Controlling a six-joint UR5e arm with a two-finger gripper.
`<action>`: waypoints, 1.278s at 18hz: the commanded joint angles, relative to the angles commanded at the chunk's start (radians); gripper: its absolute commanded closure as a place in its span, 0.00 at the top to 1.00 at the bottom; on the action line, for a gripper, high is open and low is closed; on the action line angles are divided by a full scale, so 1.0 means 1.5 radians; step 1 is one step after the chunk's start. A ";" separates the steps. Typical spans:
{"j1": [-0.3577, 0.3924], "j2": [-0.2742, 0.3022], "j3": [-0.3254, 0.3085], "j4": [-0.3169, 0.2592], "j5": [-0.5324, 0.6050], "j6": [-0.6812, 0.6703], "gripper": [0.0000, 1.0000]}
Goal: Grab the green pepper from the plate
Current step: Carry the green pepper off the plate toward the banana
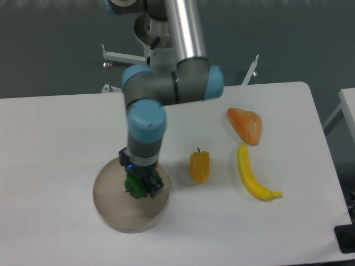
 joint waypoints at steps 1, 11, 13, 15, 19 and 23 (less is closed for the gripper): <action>0.014 0.003 0.000 -0.003 0.000 0.006 0.06; 0.179 0.034 0.027 -0.188 0.109 0.246 0.06; 0.186 0.031 0.027 -0.184 0.112 0.284 0.06; 0.201 0.024 0.023 -0.182 0.112 0.342 0.06; 0.203 0.014 0.031 -0.182 0.119 0.373 0.06; 0.206 0.006 0.032 -0.179 0.119 0.382 0.06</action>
